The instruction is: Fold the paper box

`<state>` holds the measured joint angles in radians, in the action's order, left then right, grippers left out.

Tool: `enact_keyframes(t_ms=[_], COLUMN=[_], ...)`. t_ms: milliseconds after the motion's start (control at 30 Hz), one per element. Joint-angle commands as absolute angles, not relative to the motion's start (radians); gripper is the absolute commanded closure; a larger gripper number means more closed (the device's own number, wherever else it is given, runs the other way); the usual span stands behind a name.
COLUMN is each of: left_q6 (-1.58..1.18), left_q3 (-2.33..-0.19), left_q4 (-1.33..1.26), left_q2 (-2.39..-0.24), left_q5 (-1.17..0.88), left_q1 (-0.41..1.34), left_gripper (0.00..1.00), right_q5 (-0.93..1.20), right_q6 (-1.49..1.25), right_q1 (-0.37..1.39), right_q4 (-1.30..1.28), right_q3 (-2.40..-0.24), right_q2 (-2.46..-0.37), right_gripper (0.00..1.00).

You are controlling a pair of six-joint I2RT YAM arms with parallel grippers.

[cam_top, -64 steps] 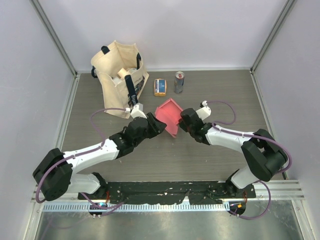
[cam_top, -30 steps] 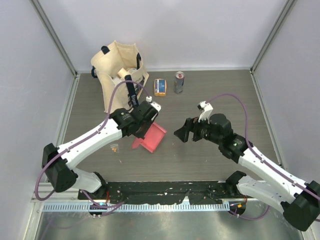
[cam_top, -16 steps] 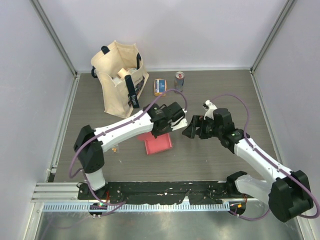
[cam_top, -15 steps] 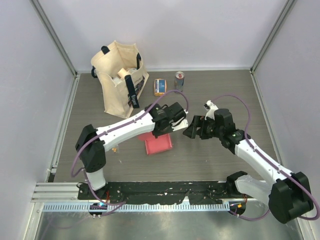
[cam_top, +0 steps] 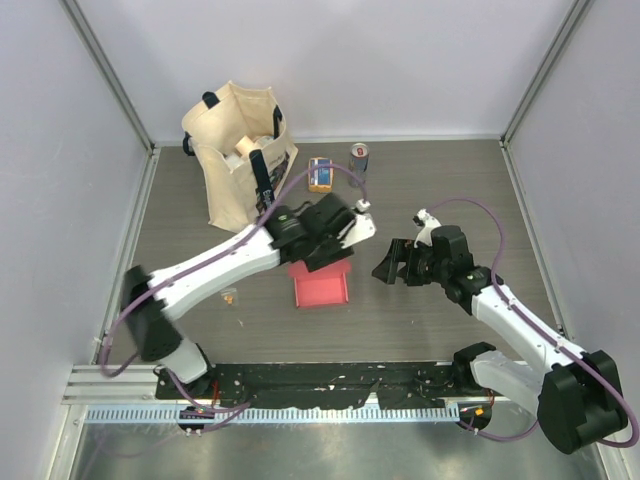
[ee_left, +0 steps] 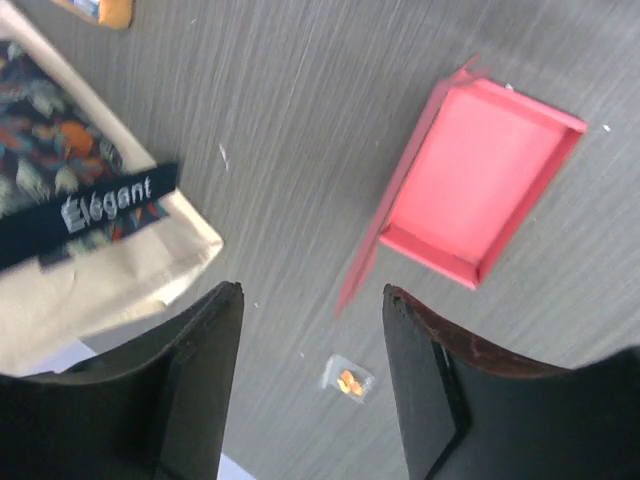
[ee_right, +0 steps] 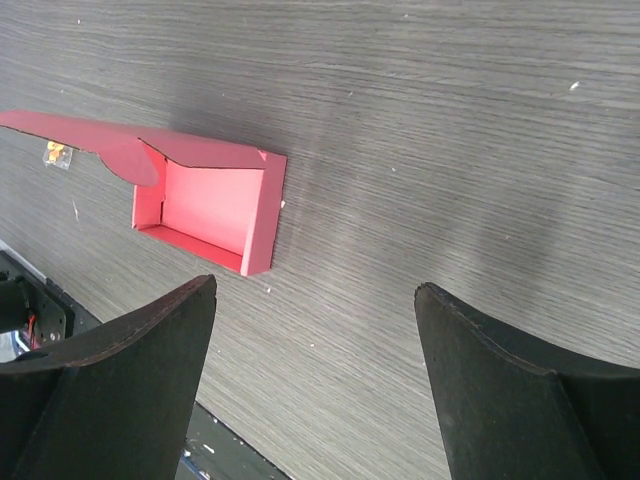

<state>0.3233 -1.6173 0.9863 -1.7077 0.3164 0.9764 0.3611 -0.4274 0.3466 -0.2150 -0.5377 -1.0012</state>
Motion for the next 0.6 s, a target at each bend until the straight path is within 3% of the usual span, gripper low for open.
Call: enact_keyframes(t_ms=[0, 67, 133, 167, 267, 467, 567], left_q6=[0.099, -0.136, -0.324, -0.492, -0.616, -0.67, -0.716], left_q3=[-1.385, -1.304, -1.2, -1.163, -1.028, -0.928, -0.873], left_q4=[0.772, 0.747, 0.8, 0.828, 0.913, 0.98, 0.88], left_q2=[-1.354, -1.176, -1.027, -0.984, -0.896, -1.125, -1.187], left_q5=[0.34, 0.465, 0.486, 0.447, 0.341, 0.184, 0.088], left_q1=[0.936, 0.884, 0.72, 0.65, 0.372, 0.206, 0.163], left_gripper=[0.36, 0.25, 0.19, 0.14, 0.12, 0.08, 0.18], right_q5=[0.321, 0.315, 0.324, 0.33, 0.368, 0.411, 0.402], right_q6=[-0.384, -0.382, -0.394, -0.397, -0.422, -0.422, -0.42], right_q1=[0.344, 0.341, 0.344, 0.342, 0.342, 0.342, 0.342], right_q4=[-0.218, -0.215, -0.187, -0.173, -0.118, -0.113, -0.124], right_q3=[-0.551, -0.554, -0.545, -0.542, -0.523, -0.526, -0.522], right_q2=[-0.963, -0.959, -0.957, -0.962, -0.992, -0.999, -0.973], right_gripper=[0.15, 0.15, 0.15, 0.15, 0.15, 0.15, 0.15])
